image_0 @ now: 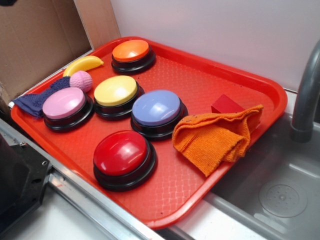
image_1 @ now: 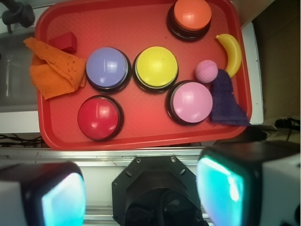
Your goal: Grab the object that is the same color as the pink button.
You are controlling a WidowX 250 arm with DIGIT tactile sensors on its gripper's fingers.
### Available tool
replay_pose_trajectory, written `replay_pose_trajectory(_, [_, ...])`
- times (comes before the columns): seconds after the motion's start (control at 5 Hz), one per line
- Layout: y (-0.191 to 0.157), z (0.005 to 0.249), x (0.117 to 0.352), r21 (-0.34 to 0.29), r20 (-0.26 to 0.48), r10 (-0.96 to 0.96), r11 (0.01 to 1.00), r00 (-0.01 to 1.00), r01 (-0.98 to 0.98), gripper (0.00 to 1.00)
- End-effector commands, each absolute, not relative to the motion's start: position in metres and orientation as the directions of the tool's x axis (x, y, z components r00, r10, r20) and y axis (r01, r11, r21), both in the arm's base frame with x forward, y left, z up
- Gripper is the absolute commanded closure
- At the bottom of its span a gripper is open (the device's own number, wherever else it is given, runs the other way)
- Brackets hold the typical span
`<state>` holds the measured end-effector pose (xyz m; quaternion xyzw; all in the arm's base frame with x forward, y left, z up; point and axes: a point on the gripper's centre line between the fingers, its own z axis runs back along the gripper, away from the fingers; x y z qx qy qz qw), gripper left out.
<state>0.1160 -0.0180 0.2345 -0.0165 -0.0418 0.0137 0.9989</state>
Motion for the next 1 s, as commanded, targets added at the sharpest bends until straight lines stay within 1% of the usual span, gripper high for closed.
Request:
replay_pose_trajectory(0.0, [-0.018,0.234,0.116,-0.034,0.083,0.029,0.999,0.996,-0.026,0.00])
replay_pose_trajectory(0.2, [-0.013,0.228,0.122,-0.041,0.096,0.146,0.989,0.985,-0.143,0.00])
replay_pose_trajectory(0.4, [0.000,0.217,0.137,-0.065,0.094,0.298,0.954,0.950,-0.293,0.00])
replay_pose_trajectory(0.6, [0.017,0.203,0.152,-0.115,0.111,0.413,0.909,0.904,-0.401,0.00])
replay_pose_trajectory(0.8, [0.039,0.181,0.167,-0.146,0.142,0.537,0.842,0.831,-0.519,0.00])
